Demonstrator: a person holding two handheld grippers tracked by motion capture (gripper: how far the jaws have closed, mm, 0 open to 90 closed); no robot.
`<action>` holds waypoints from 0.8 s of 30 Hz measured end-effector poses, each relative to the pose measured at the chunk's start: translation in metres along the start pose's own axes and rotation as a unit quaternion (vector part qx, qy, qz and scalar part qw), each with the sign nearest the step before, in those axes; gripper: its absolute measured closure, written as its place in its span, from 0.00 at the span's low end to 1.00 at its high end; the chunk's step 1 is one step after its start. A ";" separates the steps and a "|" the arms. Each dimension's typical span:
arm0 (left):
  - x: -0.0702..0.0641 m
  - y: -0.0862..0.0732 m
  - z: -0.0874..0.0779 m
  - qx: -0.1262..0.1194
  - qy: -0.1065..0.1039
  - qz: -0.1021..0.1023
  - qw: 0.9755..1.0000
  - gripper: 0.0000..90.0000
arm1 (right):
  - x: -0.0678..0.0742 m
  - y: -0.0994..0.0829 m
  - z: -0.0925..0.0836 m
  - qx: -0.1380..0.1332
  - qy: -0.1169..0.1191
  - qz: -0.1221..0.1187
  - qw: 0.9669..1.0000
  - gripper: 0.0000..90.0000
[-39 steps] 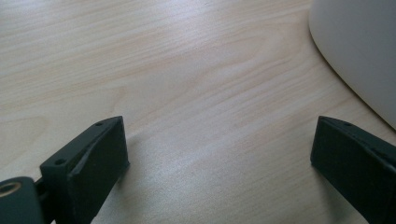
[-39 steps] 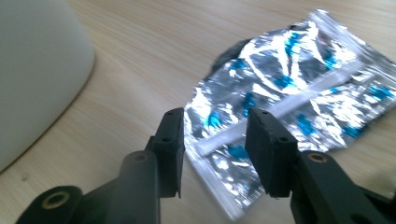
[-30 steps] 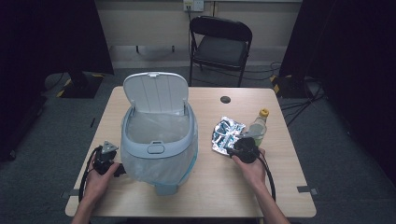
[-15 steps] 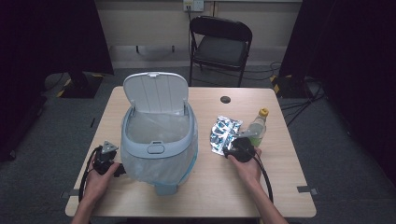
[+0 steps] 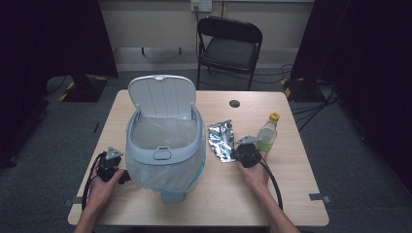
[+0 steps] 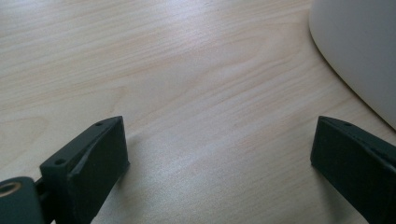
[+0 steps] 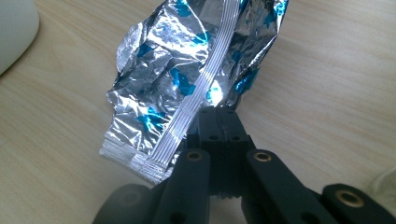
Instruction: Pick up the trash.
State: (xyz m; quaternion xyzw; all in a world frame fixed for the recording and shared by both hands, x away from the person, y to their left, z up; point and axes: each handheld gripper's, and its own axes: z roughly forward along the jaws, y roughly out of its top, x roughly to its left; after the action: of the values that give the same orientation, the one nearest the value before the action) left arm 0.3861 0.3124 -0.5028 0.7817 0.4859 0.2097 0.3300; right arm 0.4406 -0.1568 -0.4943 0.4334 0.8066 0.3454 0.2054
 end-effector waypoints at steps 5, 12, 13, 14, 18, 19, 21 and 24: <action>0.000 0.000 0.000 0.000 -0.001 -0.002 1.000 0.04 | -0.003 0.001 0.000 0.005 0.009 0.017 1.000 1.00; -0.001 0.000 0.000 -0.001 0.001 -0.005 1.000 0.04 | -0.013 -0.002 -0.009 -0.004 0.045 0.046 0.998 1.00; -0.001 0.000 0.000 -0.001 0.001 -0.005 1.000 0.04 | -0.014 -0.002 -0.012 -0.008 0.048 0.049 0.998 1.00; -0.001 0.000 0.000 -0.001 0.002 -0.005 1.000 0.04 | -0.015 -0.001 -0.014 -0.014 0.051 0.050 0.997 1.00; -0.001 0.000 0.000 -0.001 0.001 -0.005 1.000 0.04 | -0.018 -0.004 -0.031 -0.036 0.057 0.061 0.996 1.00; -0.001 0.000 0.000 0.000 0.002 -0.005 1.000 0.04 | -0.020 -0.008 -0.036 -0.045 0.059 0.074 0.994 1.00; -0.001 0.000 0.000 0.000 0.001 -0.005 1.000 0.04 | -0.021 -0.009 -0.041 -0.049 0.053 0.074 0.995 1.00; -0.001 0.000 0.000 0.001 0.001 -0.004 1.000 0.04 | -0.024 -0.008 -0.048 -0.065 0.054 0.084 0.993 1.00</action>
State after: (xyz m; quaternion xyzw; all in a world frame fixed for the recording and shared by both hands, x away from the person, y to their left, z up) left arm 0.3856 0.3119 -0.5029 0.7799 0.4893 0.2085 0.3300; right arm 0.4189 -0.1981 -0.4668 0.4663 0.7531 0.4360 0.1589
